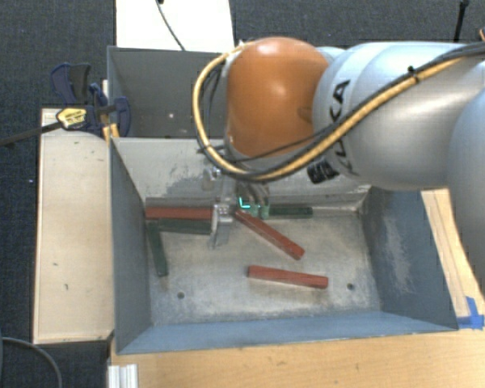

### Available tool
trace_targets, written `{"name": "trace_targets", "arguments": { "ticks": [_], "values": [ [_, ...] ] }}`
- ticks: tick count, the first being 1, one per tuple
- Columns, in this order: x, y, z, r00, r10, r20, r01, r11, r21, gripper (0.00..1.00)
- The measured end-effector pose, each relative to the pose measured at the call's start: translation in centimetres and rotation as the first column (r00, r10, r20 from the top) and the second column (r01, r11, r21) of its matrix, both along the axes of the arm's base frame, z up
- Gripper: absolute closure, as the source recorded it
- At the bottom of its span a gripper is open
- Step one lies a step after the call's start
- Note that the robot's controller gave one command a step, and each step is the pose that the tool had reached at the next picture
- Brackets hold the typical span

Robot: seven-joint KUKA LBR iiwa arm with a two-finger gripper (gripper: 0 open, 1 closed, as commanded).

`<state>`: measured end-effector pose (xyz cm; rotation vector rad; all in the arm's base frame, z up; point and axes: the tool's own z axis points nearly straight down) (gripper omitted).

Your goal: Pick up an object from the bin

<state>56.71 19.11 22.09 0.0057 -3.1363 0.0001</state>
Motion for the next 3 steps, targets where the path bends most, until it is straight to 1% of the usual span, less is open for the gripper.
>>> {"name": "trace_targets", "arguments": {
  "ticks": [1, 2, 3],
  "values": [
    [1.4, -5.4, -12.5, 0.999, -0.034, 0.000, 0.034, 0.999, -0.002, 0.00],
    [-3.8, -11.7, -15.2, 0.974, -0.225, 0.002, 0.225, 0.974, -0.003, 0.00],
    [-7.1, -7.3, -15.1, 0.994, -0.111, 0.002, 0.111, 0.994, 0.001, 0.00]
  ]
}}
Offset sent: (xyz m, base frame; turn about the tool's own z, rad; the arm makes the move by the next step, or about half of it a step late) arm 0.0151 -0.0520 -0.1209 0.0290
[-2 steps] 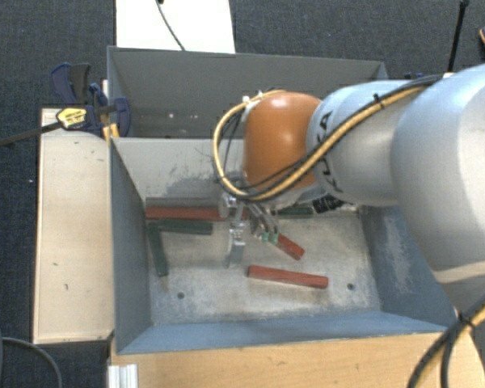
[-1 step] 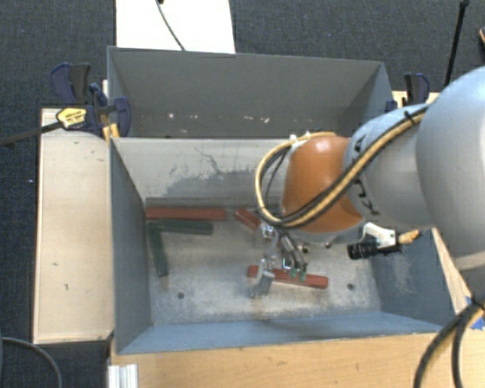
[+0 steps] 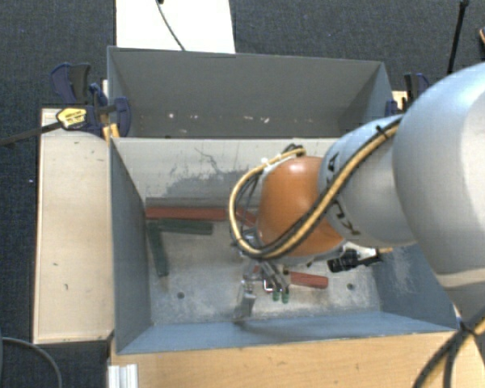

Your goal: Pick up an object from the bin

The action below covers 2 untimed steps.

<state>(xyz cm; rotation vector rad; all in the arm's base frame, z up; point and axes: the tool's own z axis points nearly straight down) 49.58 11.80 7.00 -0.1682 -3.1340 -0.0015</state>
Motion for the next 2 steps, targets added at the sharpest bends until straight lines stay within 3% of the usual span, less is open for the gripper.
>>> {"name": "trace_targets", "arguments": {
  "ticks": [1, 2],
  "values": [
    [-0.28, -12.42, 0.01, 0.998, 0.059, 0.000, -0.059, 0.998, -0.005, 0.00],
    [-0.27, -11.82, 0.03, 0.998, 0.061, 0.000, -0.061, 0.998, 0.000, 1.00]
  ]
}}
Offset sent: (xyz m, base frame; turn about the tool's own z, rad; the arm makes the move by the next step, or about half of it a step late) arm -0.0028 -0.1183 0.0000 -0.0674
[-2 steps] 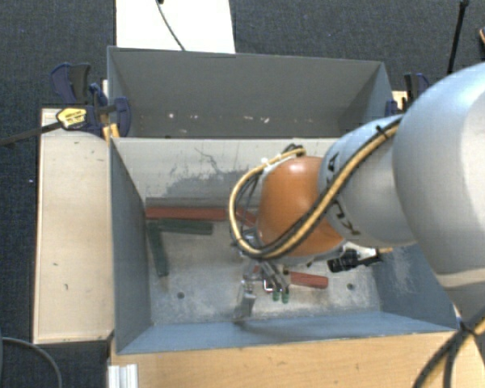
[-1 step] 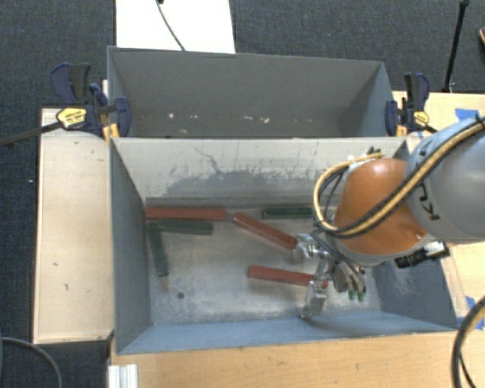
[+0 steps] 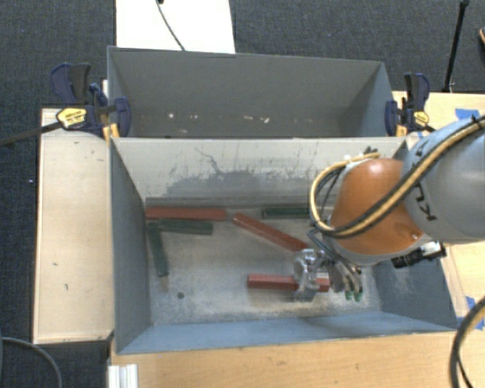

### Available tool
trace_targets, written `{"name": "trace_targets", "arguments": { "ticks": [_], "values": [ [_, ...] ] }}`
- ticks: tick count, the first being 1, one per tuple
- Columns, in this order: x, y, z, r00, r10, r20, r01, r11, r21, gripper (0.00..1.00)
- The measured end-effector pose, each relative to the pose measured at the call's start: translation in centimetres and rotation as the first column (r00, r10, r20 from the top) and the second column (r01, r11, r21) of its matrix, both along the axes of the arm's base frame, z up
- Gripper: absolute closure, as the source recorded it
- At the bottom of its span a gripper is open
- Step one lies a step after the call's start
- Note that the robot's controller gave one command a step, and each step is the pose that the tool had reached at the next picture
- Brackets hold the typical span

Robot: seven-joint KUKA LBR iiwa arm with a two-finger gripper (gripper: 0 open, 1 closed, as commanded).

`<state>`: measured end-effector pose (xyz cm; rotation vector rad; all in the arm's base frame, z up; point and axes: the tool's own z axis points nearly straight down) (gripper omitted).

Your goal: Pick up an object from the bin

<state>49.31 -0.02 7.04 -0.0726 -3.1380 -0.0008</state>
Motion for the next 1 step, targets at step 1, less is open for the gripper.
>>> {"name": "trace_targets", "arguments": {
  "ticks": [1],
  "values": [
    [4.04, -2.60, 14.19, 0.999, 0.050, 0.014, -0.050, 0.999, -0.002, 1.00]
  ]
}}
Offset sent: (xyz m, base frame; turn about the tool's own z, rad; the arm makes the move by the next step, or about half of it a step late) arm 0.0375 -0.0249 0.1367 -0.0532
